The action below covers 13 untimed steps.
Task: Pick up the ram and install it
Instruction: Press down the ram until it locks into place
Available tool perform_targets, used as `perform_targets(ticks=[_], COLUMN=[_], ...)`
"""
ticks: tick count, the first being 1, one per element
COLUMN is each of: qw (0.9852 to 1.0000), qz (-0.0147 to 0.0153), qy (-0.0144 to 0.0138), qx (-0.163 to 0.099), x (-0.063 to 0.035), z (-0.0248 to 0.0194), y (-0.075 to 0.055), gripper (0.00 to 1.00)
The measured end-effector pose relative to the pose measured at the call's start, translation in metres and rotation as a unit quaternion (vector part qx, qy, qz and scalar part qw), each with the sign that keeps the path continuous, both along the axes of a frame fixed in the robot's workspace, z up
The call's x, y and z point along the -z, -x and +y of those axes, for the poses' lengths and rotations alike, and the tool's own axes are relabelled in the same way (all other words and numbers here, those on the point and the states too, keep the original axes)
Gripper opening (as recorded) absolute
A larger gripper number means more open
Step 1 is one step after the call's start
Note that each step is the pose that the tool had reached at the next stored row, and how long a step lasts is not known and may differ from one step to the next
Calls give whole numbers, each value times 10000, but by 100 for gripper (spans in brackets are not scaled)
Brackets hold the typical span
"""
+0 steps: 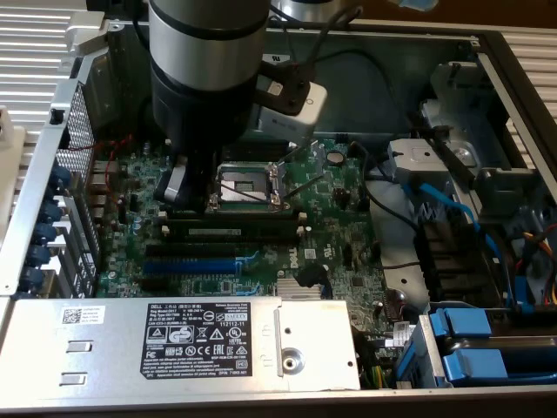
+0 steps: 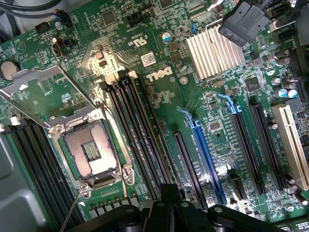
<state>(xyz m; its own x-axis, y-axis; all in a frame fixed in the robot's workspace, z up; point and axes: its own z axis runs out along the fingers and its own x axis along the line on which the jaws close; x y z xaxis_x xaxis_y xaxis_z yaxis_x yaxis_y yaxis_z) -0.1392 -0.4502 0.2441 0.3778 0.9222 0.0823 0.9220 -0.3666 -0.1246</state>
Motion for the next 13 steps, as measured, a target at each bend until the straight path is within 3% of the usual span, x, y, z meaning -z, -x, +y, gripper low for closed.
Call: perform_targets(ticks=[13], qw=[10000], qz=[2], qy=[2], qx=[0], x=[0], z=[0], y=[16], gripper=[11])
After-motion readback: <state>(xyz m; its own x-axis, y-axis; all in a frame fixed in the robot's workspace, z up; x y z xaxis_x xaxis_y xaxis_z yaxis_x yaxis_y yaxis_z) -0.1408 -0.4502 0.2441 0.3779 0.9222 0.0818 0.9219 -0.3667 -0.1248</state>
